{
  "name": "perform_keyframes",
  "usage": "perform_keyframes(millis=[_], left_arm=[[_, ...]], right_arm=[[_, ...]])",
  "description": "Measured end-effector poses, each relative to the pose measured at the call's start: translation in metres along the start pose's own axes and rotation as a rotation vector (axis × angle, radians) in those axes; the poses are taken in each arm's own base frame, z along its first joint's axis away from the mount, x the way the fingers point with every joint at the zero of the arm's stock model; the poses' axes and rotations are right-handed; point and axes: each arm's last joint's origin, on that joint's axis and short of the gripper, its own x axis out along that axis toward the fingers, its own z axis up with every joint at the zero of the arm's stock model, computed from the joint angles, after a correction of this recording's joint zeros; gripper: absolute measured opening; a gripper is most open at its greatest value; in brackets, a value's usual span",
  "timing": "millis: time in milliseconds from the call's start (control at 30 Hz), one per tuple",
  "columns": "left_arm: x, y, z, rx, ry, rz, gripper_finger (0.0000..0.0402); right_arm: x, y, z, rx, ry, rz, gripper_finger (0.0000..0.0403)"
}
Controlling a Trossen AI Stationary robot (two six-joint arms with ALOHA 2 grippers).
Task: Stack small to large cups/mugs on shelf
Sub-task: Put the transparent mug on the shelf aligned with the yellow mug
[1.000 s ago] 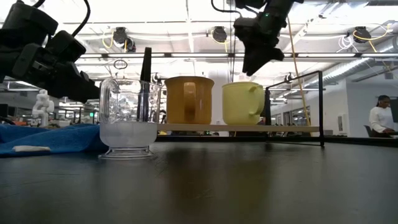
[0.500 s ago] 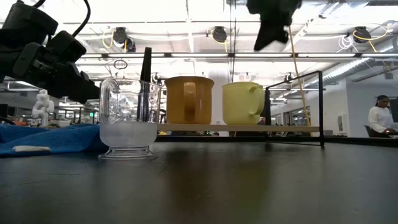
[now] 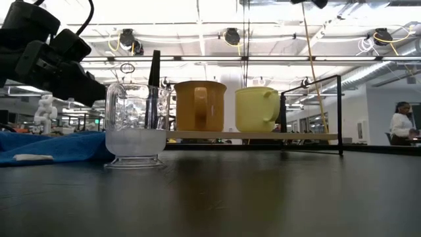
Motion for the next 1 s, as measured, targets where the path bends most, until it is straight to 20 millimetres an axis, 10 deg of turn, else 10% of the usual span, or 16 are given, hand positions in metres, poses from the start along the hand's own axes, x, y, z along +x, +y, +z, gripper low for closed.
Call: perform_keyframes(millis=[1000], left_arm=[[0.0, 0.0, 0.003, 0.029, -0.028, -0.003, 0.0031]], right_arm=[[0.028, 0.02, -0.149, -0.109, -0.401, 0.37, 0.0]])
